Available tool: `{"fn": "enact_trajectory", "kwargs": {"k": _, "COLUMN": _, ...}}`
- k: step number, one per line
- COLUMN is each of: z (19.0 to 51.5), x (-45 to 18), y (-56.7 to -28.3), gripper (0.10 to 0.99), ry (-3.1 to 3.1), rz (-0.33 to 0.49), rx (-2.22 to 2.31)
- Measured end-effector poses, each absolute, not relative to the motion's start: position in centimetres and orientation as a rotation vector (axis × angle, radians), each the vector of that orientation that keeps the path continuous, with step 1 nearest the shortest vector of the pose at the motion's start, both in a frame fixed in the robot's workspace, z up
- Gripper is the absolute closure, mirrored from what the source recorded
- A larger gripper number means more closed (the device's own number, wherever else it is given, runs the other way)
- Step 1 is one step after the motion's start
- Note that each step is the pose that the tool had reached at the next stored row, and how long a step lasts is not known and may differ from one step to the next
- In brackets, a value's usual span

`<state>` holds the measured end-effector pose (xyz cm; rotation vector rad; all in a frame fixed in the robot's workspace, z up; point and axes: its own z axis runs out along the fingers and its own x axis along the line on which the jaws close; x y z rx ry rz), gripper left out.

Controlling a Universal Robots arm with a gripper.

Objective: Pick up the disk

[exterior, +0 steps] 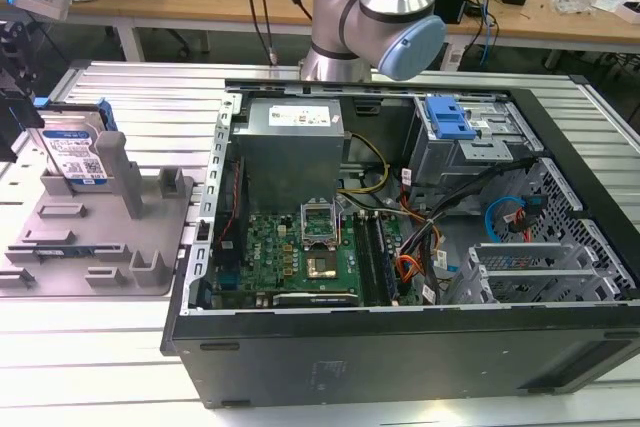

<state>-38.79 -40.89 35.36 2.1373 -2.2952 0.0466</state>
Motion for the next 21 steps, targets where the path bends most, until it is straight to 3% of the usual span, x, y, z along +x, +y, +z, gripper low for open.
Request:
{"fn": "enact_trajectory", "kwargs": {"k": 9, "z": 35.4, "x": -38.8, "y": -40.8, "gripper": 0.486, "ry": -2.291, "rz": 0.046, "rx": 2.141}}
{"fn": "enact_trajectory", "kwargs": {"k": 21, "z": 35.2, "x": -41.4, "y": -34.5, "gripper": 0.486, "ry": -2.292, "rz": 0.046, "rx": 2.141}}
